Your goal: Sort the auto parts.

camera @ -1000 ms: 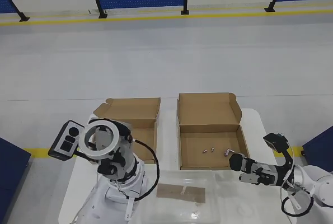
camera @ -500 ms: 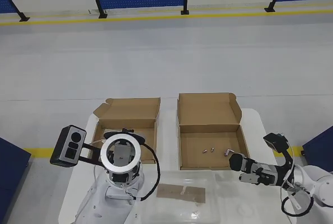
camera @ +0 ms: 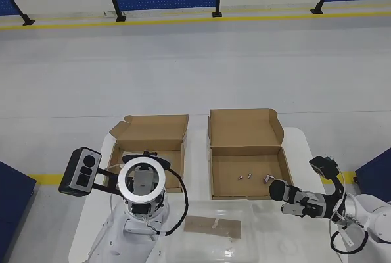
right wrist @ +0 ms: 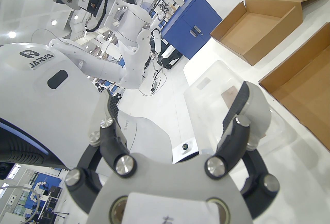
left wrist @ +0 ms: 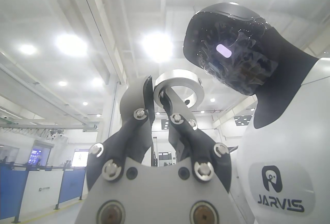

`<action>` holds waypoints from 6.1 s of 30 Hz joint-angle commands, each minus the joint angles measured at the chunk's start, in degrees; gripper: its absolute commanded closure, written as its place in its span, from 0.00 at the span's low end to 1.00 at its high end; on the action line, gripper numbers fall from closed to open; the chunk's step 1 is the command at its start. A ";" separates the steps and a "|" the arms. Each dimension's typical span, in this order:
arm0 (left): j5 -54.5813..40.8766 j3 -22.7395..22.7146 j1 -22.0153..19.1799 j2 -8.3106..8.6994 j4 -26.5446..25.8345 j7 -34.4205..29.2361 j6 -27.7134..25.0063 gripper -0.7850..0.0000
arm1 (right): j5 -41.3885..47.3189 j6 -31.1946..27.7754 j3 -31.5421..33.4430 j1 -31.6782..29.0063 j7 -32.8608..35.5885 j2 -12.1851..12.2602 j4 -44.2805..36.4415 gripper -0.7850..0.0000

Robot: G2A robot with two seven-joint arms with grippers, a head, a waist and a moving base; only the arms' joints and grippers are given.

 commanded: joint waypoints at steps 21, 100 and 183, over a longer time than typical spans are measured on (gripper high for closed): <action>5.23 -11.08 1.28 1.66 8.58 -8.29 -4.55 1.00 | 0.04 0.00 0.00 0.00 0.00 0.00 0.00 0.00; 19.24 -17.48 -5.16 6.05 9.13 -96.70 45.82 1.00 | 0.04 0.00 0.00 0.00 0.00 0.00 0.00 0.00; 8.46 7.49 -44.68 -8.68 91.22 -101.78 75.56 1.00 | 0.04 0.00 0.00 0.00 0.00 0.00 0.00 0.00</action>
